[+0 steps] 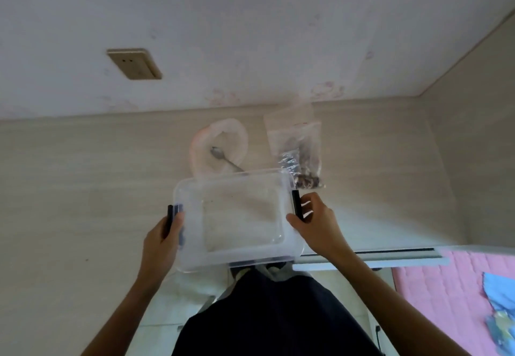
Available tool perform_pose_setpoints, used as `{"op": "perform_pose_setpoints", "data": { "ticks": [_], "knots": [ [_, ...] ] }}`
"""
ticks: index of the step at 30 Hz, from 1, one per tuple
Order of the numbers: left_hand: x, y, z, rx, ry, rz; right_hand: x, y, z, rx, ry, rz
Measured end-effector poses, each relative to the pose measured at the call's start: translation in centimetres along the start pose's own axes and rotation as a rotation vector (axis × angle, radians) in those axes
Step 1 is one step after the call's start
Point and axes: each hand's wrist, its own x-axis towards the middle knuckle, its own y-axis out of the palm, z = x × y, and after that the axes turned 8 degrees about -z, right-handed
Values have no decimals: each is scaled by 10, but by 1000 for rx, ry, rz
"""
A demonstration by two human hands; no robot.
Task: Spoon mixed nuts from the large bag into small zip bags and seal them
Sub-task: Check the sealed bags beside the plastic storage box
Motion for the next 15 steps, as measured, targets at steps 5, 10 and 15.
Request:
{"op": "perform_pose_setpoints", "data": {
  "ticks": [5, 10, 15],
  "knots": [
    [6, 3, 0, 3, 6, -6, 2, 5, 0, 8, 6, 14],
    [7, -7, -13, 61, 47, -20, 4, -16, 8, -68, -58, -67],
    [36, -12, -57, 99, 316, -40, 50, -50, 26, -34, -159, -314]
  ]
}}
